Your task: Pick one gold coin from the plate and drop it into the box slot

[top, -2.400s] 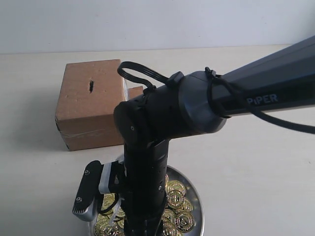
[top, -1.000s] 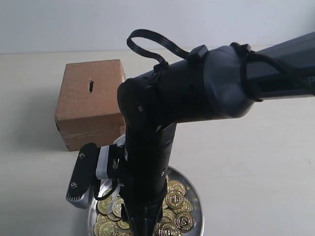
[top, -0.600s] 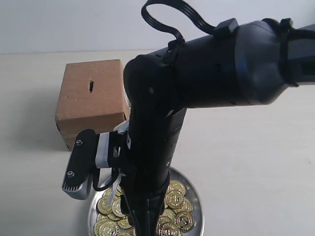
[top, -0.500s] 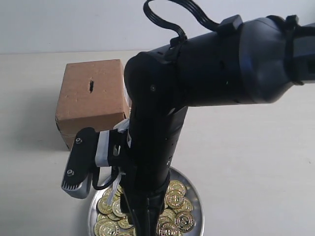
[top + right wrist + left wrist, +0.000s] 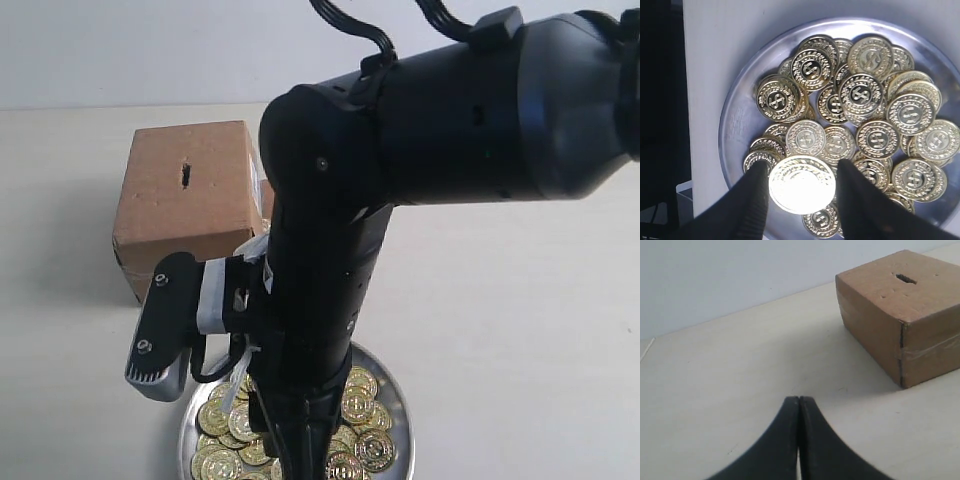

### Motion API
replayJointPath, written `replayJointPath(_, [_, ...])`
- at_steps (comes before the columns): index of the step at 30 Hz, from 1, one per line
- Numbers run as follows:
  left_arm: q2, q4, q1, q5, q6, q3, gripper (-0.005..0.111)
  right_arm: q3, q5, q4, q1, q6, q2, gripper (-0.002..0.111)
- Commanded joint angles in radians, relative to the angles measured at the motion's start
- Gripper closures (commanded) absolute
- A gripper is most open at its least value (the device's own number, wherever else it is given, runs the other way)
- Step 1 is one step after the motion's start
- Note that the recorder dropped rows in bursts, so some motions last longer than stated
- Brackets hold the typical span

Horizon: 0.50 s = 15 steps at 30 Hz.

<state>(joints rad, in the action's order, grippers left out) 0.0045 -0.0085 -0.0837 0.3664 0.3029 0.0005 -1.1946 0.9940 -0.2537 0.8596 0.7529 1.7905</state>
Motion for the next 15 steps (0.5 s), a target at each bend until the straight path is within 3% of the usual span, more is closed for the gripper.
replayJointPath(1, [-0.005, 0.002, -0.006, -0.087, 0.008, -0.001, 0.107, -0.002, 0.006, -0.003, 0.002, 0.003, -0.01, 0.081])
replayJointPath(4, [-0.005, -0.081, -0.006, -0.192, -0.077, -0.001, 0.107, -0.002, 0.011, -0.003, 0.002, 0.003, -0.01, 0.081])
replayJointPath(7, [-0.005, -0.191, -0.006, -0.46, -0.275, -0.001, 0.107, -0.002, 0.039, -0.003, 0.002, 0.003, -0.01, 0.081])
replayJointPath(11, [-0.005, -0.191, -0.006, -0.621, -0.313, -0.001, 0.107, -0.002, 0.042, -0.019, 0.002, 0.003, -0.011, 0.081])
replayJointPath(13, [-0.005, -0.194, -0.006, -0.623, -0.669, -0.001, 0.107, -0.002, 0.042, -0.034, 0.002, 0.003, -0.011, 0.081])
replayJointPath(15, [-0.005, -0.15, -0.006, -0.535, -0.965, -0.001, 0.107, -0.002, 0.042, -0.035, 0.002, 0.003, -0.02, 0.081])
